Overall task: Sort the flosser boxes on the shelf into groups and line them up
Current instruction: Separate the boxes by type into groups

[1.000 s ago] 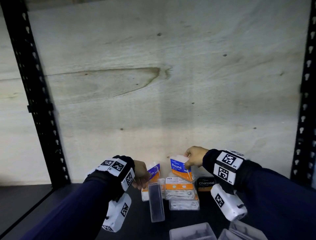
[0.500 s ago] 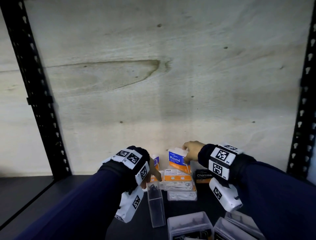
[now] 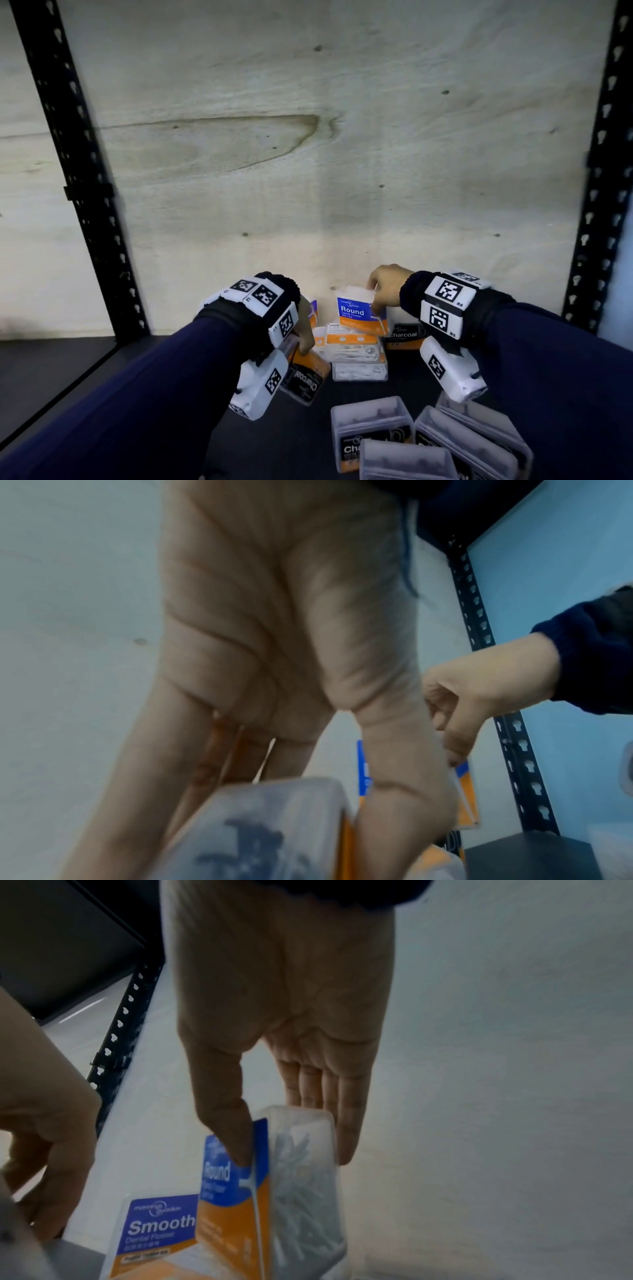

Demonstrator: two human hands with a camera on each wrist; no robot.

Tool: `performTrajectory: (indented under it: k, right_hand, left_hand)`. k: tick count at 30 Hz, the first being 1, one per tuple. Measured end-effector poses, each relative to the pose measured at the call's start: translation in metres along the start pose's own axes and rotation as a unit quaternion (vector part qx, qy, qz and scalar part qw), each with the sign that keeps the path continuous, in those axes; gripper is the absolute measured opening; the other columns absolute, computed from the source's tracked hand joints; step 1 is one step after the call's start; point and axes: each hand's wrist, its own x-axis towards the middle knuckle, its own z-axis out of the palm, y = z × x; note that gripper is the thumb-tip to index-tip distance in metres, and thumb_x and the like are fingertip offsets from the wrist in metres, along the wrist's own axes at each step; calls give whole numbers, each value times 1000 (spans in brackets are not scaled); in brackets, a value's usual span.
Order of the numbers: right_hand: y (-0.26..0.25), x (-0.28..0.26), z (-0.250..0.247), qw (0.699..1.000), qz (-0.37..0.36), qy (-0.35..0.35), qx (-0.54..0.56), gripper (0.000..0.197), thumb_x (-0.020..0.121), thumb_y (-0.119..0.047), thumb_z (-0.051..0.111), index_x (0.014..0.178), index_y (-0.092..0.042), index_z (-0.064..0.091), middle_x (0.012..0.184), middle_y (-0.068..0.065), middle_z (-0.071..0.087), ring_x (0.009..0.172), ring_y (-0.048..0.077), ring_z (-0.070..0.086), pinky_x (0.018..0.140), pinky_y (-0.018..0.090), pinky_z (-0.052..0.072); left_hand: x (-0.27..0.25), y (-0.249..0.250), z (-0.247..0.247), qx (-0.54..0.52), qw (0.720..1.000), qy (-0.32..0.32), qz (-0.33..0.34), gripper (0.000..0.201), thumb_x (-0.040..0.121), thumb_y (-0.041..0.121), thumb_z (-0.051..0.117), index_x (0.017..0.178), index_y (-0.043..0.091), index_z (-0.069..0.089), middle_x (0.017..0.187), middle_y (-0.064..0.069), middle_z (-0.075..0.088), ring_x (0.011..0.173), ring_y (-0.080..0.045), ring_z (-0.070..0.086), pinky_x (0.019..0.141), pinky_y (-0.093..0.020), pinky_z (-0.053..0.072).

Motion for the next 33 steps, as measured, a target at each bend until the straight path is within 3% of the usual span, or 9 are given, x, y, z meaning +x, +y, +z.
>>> performTrajectory:
  k: [3,6,10,12,15,18,22,27,33]
  right_hand:
    - [0,-18,-11,1000,-4,-1,5,49,73,-11,73,118,2,60,112,15,64,84,18,48,56,23,38]
    - [0,-40,-24,1000,-7,-11,24,50,73,-10,74,120,-2,57,100,5,56,86,20,52,56,21,42]
    - [1,-69,-36,999,-14,-20,29,51,74,-10,74,121,-3,55,111,11,64,92,24,59,73,28,51]
    - [3,-85,-40,999,-22,-16,29,49,75,-11,73,121,-3,55,118,13,65,96,25,61,70,25,50]
    - [6,-109,-47,999,-31,-8,29,48,79,-11,70,123,-3,54,106,9,63,90,20,57,61,17,47]
    - [13,-133,-55,999,-29,-6,22,45,80,-11,70,122,-3,55,98,5,60,88,19,57,63,17,48]
    - [26,-158,-64,1000,-20,-12,7,39,80,-11,70,116,-7,55,96,4,62,86,18,58,69,21,51]
    - [43,-180,-68,1000,4,-19,-5,39,78,-13,71,113,-10,55,97,4,65,85,18,61,87,35,54]
    - [59,-201,-69,1000,26,-8,9,30,79,-12,70,106,-11,56,92,3,67,69,6,58,65,17,50]
  left_hand:
    - [-5,-15,1,-56,997,12,42,41,93,10,55,56,15,39,34,2,45,34,-3,46,41,-17,27]
    - [-22,-19,4,-36,998,33,40,29,88,18,59,62,12,48,45,8,47,46,-7,42,36,-12,35]
    - [-44,-18,22,-45,991,109,69,24,85,28,60,73,11,48,65,-1,43,50,-10,36,45,-17,31]
    - [-54,-16,37,-65,982,157,84,21,83,28,61,80,10,52,71,-4,47,50,-10,36,46,-19,30]
    - [-68,-10,61,-67,975,198,79,27,83,25,61,66,9,49,61,-4,41,47,-10,30,44,-20,23]
    - [-72,-7,83,-65,979,189,51,44,84,25,60,52,13,33,55,0,33,47,-10,29,44,-19,22]
    - [-75,-6,105,-101,981,164,23,43,86,26,58,52,13,34,57,2,37,50,-9,35,46,-21,27]
    - [-68,-1,125,-131,978,160,25,44,89,26,52,54,14,30,59,2,33,52,-9,34,46,-19,24]
    - [-62,0,136,-181,968,170,30,39,89,27,53,58,17,32,63,4,37,53,-7,35,48,-19,25]
